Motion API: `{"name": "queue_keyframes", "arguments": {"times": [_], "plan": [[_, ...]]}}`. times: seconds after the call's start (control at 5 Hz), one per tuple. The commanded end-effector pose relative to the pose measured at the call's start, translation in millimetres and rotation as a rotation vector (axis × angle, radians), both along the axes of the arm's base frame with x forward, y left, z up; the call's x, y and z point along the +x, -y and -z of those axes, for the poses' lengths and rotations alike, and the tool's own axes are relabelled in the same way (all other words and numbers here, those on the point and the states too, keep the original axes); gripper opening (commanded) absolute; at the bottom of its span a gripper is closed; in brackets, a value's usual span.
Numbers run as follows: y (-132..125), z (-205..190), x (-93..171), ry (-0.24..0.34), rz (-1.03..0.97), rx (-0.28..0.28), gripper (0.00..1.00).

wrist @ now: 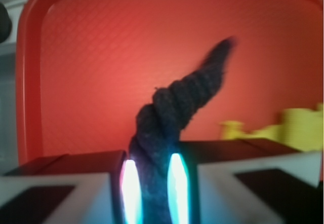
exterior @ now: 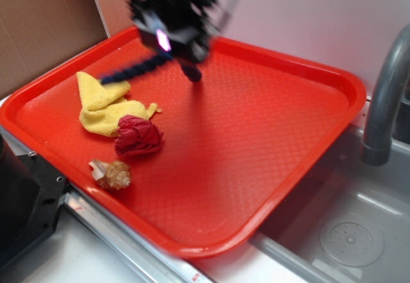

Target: Grab the blue rope.

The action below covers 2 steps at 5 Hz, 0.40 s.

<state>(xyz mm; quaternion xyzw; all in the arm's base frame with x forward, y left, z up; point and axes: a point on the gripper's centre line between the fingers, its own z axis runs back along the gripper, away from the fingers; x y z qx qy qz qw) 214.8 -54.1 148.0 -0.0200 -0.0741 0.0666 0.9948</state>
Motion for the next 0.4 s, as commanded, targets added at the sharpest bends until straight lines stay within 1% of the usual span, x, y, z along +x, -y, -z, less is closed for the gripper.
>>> {"name": "queue_keyframes", "arguments": {"times": [0.0,0.2], "plan": [[-64.1,-80.2,-18.2,0.085,-0.156,-0.010,0.00],[-61.7,-77.7,-18.8,0.065,-0.169,0.017,0.00]]}}
